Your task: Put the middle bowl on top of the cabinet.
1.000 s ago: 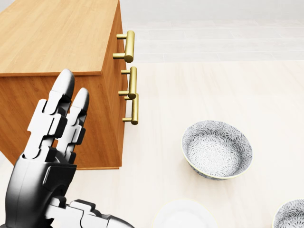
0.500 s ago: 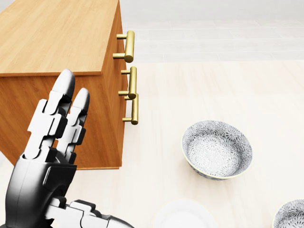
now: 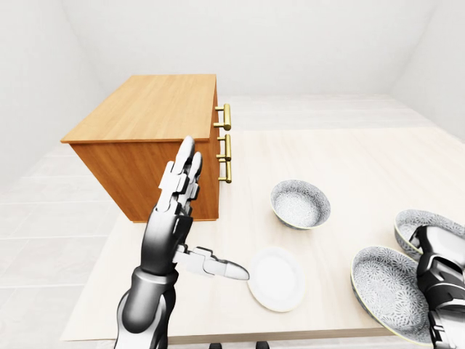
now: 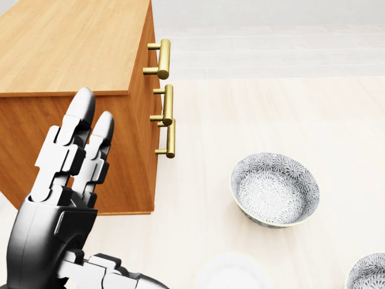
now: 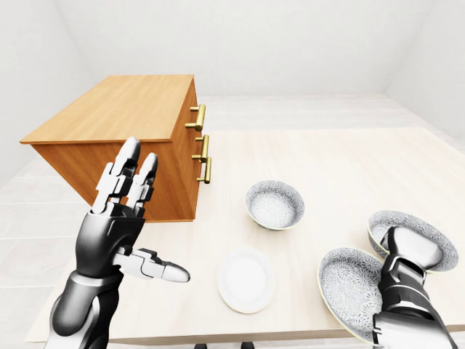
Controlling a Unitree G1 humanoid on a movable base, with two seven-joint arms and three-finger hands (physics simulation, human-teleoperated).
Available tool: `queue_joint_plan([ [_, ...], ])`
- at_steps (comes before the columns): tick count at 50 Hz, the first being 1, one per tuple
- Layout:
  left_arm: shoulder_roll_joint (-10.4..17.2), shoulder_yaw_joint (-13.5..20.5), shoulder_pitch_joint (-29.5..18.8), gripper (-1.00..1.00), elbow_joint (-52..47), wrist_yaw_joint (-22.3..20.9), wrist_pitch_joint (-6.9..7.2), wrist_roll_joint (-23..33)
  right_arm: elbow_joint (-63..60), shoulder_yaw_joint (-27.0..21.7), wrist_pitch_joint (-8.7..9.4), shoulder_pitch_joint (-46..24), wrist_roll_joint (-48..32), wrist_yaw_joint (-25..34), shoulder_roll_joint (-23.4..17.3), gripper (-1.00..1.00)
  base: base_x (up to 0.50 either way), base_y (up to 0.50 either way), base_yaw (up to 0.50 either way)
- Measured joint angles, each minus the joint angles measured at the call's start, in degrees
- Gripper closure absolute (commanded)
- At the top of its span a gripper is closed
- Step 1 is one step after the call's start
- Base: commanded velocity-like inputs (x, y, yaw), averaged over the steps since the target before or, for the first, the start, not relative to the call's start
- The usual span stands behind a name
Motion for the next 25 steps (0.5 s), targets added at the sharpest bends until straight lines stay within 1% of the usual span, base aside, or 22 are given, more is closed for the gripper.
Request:
queue_joint_plan([
  [9, 0.0, 0.0, 0.0, -1.00, 0.1, 0.0, 0.00, 0.0, 0.5, 0.0, 0.00, -0.2, 0.8, 0.0, -1.3, 1.00, 0.00, 0.00, 0.00],
  [25, 0.0, -0.3, 0.1, -1.00, 0.4, 0.0, 0.00, 0.1, 0.2, -0.3, 0.00, -1.9, 1.6, 0.0, -5.2, 1.00, 0.00, 0.00, 0.00],
])
